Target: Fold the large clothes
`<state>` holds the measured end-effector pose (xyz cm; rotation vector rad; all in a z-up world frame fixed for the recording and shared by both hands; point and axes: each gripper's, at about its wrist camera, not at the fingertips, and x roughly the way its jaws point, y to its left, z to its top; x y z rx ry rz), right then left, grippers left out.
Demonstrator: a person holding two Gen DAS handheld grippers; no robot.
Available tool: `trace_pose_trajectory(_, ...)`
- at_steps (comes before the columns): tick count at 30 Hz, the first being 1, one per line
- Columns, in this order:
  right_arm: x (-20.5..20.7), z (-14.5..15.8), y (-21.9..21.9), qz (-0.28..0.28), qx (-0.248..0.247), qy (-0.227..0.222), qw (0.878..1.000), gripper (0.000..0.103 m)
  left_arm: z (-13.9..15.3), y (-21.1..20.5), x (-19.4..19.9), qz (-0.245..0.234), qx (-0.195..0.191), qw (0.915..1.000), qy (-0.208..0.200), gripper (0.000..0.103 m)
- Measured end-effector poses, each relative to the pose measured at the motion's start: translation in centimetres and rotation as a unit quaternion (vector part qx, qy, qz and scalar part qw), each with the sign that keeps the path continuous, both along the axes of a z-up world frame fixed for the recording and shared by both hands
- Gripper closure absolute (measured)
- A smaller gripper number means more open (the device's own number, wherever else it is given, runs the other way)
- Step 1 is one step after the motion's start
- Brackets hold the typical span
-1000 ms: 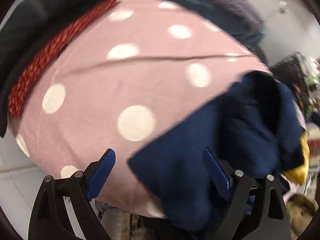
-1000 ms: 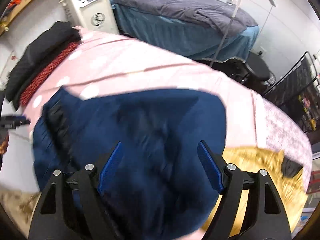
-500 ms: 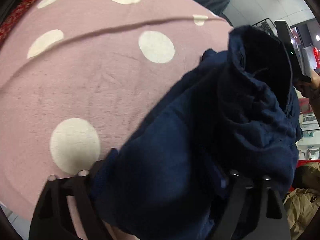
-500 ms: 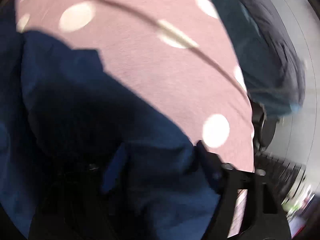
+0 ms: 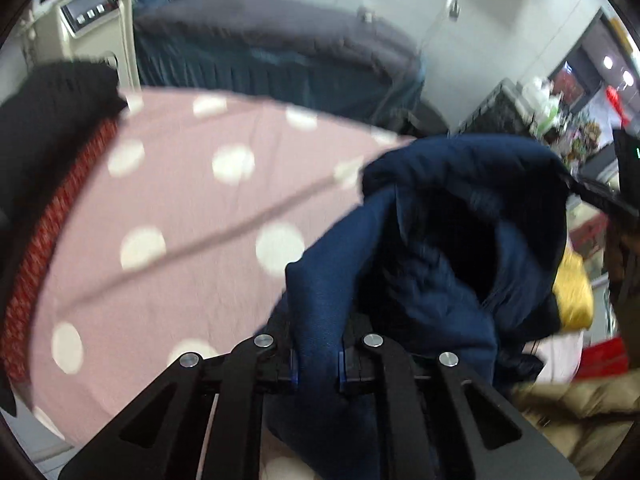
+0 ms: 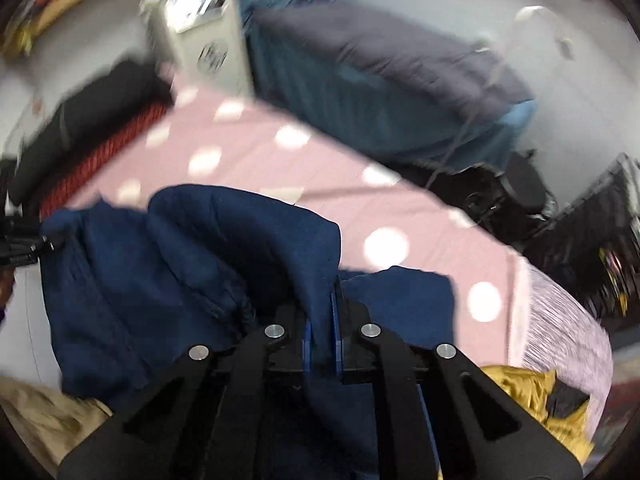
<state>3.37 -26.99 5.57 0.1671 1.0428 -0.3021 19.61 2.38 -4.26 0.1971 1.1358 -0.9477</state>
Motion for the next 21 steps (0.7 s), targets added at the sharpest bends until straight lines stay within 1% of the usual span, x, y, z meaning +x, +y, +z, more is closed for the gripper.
trace_pose_trajectory(1, -1.1, 2.1, -0.9, -0.027, 0.002, -0.030, 0.999, 0.095, 1.8, -0.2, 0.7, 0.005, -0.009, 0.9998, -0.015, 0.091)
trace_pose_trajectory(2, -2.8, 5.2, -2.3, -0.063, 0.007, -0.072, 0.995, 0.095, 3.5, -0.1, 1.4, 0.009, -0.014, 0.9994, -0.030, 0.092)
trace_pose_trajectory(3, -3.9, 6.9, -2.8, -0.080, 0.008, -0.094, 0.992, 0.095, 5.4, -0.2, 2.1, 0.013, -0.025, 0.9982, -0.053, 0.092)
trace_pose_trajectory(4, -5.6, 9.4, -4.0, -0.107, 0.006, -0.127, 0.986, 0.095, 6.9, 0.0, 2.7, 0.016, -0.035, 0.9969, -0.068, 0.092)
trace_pose_trajectory(5, -6.9, 10.6, -4.5, -0.125, 0.009, -0.147, 0.981, 0.095, 9.1, 0.3, 3.6, 0.027, -0.049, 0.9945, -0.089, 0.092)
trace_pose_trajectory(7, -10.4, 13.5, -6.5, -0.169, 0.025, -0.194, 0.966, 0.095, 11.8, 0.9, 5.2, 0.048, -0.067, 0.9901, -0.113, 0.092)
trace_pose_trajectory(8, -11.9, 14.3, -7.1, -0.187, 0.024, -0.205, 0.961, 0.096, 13.3, 1.7, 6.4, 0.066, -0.076, 0.9866, -0.129, 0.092)
trace_pose_trajectory(9, -13.2, 14.6, -7.6, -0.201, 0.022, -0.210, 0.957, 0.095, 13.9, 2.3, 7.0, 0.080, -0.079, 0.9834, -0.143, 0.092)
trace_pose_trajectory(10, -15.1, 14.6, -8.5, -0.224, 0.021, -0.217, 0.950, 0.095, 14.5, 2.7, 7.8, 0.094, -0.081, 0.9806, -0.152, 0.092)
trace_pose_trajectory(12, -18.1, 13.3, -9.2, -0.258, 0.025, -0.218, 0.941, 0.096, 14.9, 4.8, 10.0, 0.133, -0.083, 0.9741, -0.162, 0.092)
trace_pose_trajectory(14, -20.7, 11.2, -10.7, -0.301, 0.043, -0.214, 0.928, 0.095, 13.5, 5.9, 11.2, 0.153, -0.068, 0.9716, -0.167, 0.092)
trace_pose_trajectory(15, -21.9, 9.3, -11.2, -0.323, 0.056, -0.208, 0.922, 0.095, 12.0, 6.8, 12.1, 0.166, -0.056, 0.9714, -0.160, 0.092)
trace_pose_trajectory(16, -22.5, 7.4, -11.6, -0.336, 0.064, -0.196, 0.919, 0.095, 10.9, 7.5, 12.9, 0.178, -0.047, 0.9720, -0.146, 0.092)
trace_pose_trajectory(17, -23.7, 5.8, -12.5, -0.356, 0.075, -0.187, 0.912, 0.095, 8.2, 8.0, 14.5, 0.198, -0.030, 0.9733, -0.113, 0.091)
trace_pose_trajectory(18, -24.6, 3.5, -13.3, -0.383, 0.099, -0.177, 0.901, 0.095, 6.6, 8.4, 15.7, 0.216, -0.012, 0.9723, -0.087, 0.090)
trace_pose_trajectory(19, -24.8, 1.3, -13.6, -0.397, 0.118, -0.165, 0.895, 0.094, 4.3, 8.4, 17.0, 0.230, 0.007, 0.9712, -0.062, 0.089)
trace_pose_trajectory(20, -25.0, -2.1, -14.4, -0.418, 0.141, -0.135, 0.887, 0.093, 1.3, 8.3, 18.1, 0.243, 0.025, 0.9694, -0.028, 0.083)
trace_pose_trajectory(21, -25.2, -4.2, -15.0, -0.437, 0.162, -0.119, 0.877, 0.091, -0.3, 7.9, 19.0, 0.252, 0.036, 0.9669, -0.015, 0.075)
